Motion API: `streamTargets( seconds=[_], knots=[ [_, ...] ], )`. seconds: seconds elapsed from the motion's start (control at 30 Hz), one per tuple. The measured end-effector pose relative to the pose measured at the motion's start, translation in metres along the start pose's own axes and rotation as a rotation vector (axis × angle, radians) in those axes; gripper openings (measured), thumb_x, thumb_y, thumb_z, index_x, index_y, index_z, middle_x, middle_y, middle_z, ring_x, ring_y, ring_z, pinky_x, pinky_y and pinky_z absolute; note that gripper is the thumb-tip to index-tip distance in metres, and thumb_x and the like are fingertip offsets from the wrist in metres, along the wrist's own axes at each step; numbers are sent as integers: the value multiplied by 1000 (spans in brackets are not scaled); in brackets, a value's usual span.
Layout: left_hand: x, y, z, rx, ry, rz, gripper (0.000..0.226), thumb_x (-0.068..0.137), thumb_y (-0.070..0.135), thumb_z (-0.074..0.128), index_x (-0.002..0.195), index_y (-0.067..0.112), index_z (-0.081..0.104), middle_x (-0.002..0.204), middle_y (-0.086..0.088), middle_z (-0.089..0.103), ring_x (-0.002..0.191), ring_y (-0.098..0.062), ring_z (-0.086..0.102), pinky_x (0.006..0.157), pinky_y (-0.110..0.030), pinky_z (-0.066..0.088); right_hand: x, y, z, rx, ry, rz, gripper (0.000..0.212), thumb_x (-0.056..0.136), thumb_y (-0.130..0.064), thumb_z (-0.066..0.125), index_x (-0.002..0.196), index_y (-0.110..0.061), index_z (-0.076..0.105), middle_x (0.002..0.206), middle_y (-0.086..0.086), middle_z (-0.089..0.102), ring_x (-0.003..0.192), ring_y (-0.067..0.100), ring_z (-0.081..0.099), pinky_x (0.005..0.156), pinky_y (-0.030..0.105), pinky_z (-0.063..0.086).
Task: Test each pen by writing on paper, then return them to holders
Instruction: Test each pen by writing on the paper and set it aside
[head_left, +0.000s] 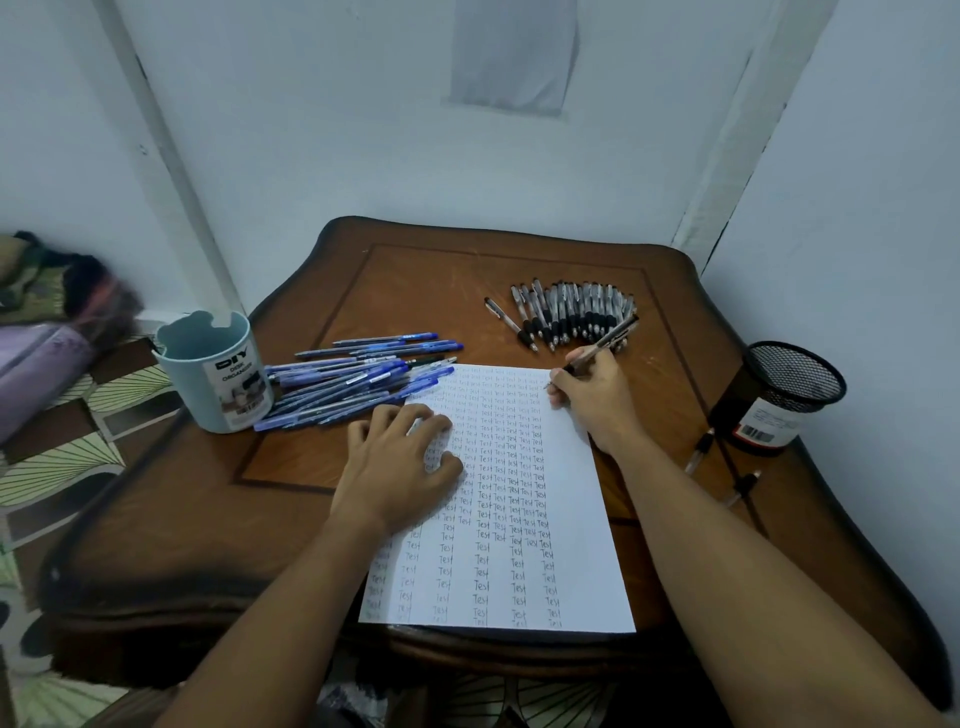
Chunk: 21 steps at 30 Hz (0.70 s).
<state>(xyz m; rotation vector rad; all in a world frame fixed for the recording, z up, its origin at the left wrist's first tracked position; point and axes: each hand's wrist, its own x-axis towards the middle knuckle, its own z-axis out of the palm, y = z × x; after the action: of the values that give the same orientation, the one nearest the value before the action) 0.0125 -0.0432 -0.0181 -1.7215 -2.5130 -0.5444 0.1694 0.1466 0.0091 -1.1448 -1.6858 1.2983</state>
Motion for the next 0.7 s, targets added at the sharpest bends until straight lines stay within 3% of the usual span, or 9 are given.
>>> streamTargets(
  seconds=[0.13,0.3,0.47,0.6,0.7],
  knots=[
    [1,0,-1,-6,-1,-2,61,79,60,21,126,37,53,128,22,43,120,-7,28,95,-33,15,1,7,2,1,6,-8,23,94,1,63,93,-19,52,96,22,68,73,22,66,74,38,59],
    [0,-2,1,3,-10,-10,63,79,61,20,127,37,53,129,21,43,120,-7,28,98,-35,16,-1,8,2,-15,2,-19,21,94,0,63,95,-18,52,95,18,67,74,20,65,65,28,57],
    [-1,-2,0,3,-11,-8,62,79,61,20,126,37,53,129,21,43,121,-8,29,98,-36,17,1,10,3,-35,-9,-26,17,94,1,62,102,-10,52,95,20,67,72,19,66,72,34,59],
    [0,-2,0,-11,-7,-5,61,80,60,22,126,35,54,129,20,44,120,-8,30,97,-35,17,1,10,2,-53,-16,-23,15,94,0,62,101,-9,53,93,19,68,70,18,65,64,27,57],
    [0,-2,0,-2,-10,-1,61,80,60,21,127,36,53,129,20,43,120,-8,29,97,-35,17,2,10,1,-6,-3,-8,16,94,0,64,99,-11,53,92,18,70,68,16,68,70,30,60]
  ],
)
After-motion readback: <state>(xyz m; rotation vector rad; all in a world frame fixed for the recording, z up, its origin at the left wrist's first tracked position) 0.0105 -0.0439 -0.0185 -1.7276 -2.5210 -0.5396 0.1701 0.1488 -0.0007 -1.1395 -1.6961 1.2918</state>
